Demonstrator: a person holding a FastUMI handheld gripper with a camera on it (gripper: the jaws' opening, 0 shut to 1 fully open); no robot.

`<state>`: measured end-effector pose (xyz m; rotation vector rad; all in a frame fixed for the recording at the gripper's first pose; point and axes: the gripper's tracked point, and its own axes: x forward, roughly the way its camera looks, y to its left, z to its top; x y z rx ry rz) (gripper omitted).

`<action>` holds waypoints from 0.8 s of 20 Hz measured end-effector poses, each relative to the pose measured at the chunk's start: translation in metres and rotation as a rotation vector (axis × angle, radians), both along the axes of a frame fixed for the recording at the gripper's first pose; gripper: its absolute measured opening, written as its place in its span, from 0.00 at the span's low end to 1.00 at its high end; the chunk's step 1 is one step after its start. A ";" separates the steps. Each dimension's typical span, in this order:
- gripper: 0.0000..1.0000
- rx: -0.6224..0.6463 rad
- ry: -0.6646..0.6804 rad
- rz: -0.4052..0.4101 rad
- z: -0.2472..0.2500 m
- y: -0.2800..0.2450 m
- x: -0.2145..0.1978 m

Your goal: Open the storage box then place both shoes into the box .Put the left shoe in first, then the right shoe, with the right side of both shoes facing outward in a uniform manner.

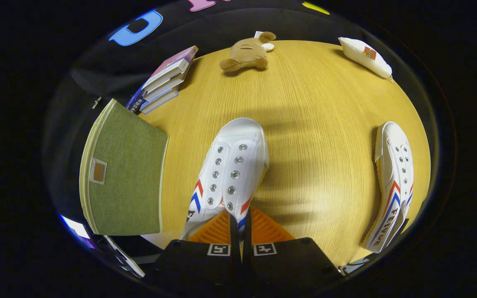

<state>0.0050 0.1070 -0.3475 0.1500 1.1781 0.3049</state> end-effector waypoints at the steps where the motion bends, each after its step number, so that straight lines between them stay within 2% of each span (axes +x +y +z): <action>1: 0.05 0.002 -0.008 -0.010 0.008 0.001 -0.002; 4: 0.05 0.008 -0.039 -0.041 0.038 0.003 -0.006; 10: 0.05 0.065 -0.153 -0.079 0.133 0.030 -0.006; 16: 0.05 0.212 -0.201 -0.092 0.209 0.112 -0.013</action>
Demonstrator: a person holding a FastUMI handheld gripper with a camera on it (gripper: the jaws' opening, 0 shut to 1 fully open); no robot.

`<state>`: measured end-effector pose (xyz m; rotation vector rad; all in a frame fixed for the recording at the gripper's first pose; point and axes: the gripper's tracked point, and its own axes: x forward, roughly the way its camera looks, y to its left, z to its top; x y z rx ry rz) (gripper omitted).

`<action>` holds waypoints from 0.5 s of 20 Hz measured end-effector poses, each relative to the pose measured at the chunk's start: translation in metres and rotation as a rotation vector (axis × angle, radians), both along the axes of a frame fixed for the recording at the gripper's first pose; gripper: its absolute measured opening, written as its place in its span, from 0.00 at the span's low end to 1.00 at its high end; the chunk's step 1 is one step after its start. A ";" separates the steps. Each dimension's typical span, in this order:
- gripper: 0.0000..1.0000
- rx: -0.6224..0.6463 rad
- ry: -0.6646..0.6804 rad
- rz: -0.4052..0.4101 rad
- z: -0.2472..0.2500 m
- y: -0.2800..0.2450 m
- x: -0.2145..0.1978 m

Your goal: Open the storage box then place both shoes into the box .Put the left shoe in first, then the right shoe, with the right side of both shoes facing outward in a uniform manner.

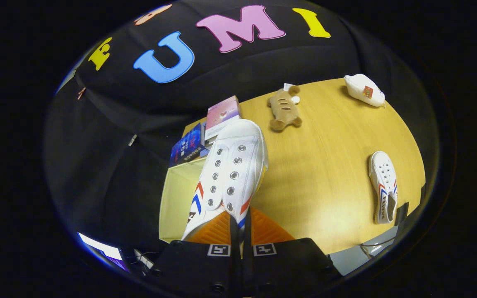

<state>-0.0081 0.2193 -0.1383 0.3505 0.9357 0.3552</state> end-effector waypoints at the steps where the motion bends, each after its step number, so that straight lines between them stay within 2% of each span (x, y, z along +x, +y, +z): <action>1: 0.05 0.016 0.001 0.014 0.005 0.017 -0.003; 8: 0.05 0.026 0.027 0.145 -0.010 0.134 -0.027; 10: 0.05 0.006 0.026 0.139 -0.029 0.162 -0.028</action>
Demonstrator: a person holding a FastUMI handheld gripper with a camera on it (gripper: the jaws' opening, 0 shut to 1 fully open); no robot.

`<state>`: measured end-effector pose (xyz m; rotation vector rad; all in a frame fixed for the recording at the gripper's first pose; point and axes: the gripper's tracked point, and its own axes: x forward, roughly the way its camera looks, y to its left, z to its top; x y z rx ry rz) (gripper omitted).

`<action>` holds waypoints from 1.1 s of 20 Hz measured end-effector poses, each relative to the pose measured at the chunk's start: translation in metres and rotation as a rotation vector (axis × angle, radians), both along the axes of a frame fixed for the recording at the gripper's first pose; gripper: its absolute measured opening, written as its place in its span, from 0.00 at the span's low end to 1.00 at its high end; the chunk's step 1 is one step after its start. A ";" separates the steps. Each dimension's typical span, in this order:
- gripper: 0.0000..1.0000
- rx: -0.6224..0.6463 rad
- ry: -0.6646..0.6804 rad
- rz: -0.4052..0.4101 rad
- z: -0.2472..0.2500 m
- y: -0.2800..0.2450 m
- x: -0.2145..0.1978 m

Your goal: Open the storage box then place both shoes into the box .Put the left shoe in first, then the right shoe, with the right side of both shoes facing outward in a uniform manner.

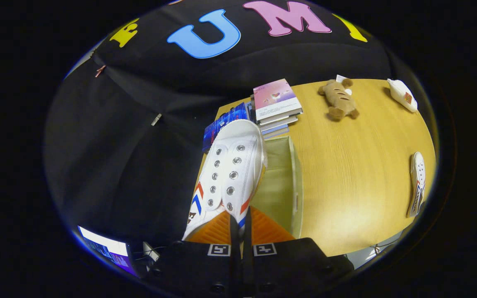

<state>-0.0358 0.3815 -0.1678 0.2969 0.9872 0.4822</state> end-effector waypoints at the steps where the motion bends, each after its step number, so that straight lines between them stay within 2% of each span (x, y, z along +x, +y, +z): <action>1: 0.05 -0.016 0.002 0.000 -0.008 0.008 -0.003; 6: 0.05 -0.103 0.048 0.040 -0.058 0.036 -0.011; 15: 0.05 -0.199 0.068 0.039 -0.103 0.054 0.003; 17: 0.06 -0.178 0.101 0.057 -0.111 0.061 -0.001; 18: 0.19 -0.132 0.105 0.065 -0.107 0.072 -0.002; 22: 0.94 -0.101 -0.021 0.070 -0.074 0.070 0.013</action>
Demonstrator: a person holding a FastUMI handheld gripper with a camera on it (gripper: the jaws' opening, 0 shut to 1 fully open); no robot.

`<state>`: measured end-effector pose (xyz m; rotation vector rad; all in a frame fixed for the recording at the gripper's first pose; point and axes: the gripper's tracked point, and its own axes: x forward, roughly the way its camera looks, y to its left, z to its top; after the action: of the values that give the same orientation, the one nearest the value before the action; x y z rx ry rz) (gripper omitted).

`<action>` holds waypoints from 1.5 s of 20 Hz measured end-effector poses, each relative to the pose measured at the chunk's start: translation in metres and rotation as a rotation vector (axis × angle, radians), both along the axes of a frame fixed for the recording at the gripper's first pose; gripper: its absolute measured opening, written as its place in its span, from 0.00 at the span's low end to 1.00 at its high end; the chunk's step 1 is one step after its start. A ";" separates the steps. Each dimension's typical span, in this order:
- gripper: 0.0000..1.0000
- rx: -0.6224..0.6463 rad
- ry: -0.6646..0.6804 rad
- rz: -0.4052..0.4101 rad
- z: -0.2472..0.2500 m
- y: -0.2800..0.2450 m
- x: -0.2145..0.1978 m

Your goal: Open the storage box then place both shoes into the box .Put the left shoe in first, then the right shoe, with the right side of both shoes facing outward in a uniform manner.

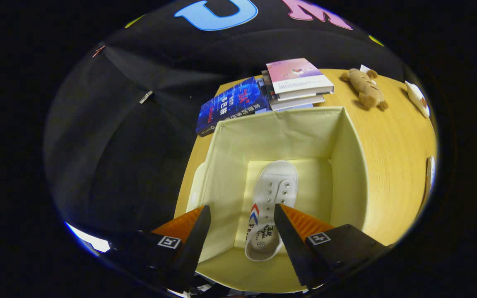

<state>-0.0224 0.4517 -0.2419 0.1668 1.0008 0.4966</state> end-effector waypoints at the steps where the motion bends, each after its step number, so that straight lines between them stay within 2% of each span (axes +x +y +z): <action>1: 0.97 -0.006 -0.045 0.011 0.011 -0.008 0.003; 4: 0.99 -0.014 -0.163 0.012 0.045 -0.047 0.009; 7: 0.99 -0.020 -0.241 -0.043 0.070 -0.108 0.020; 14: 0.99 -0.103 -0.253 -0.163 0.077 -0.275 0.036; 21: 0.99 -0.259 -0.238 -0.224 0.034 -0.451 0.046; 26: 0.99 -0.316 -0.151 -0.240 -0.014 -0.539 0.039; 30: 0.99 -0.354 -0.081 -0.241 -0.050 -0.587 0.033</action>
<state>0.0104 -0.1355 -0.2923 -0.0501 0.9583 0.1013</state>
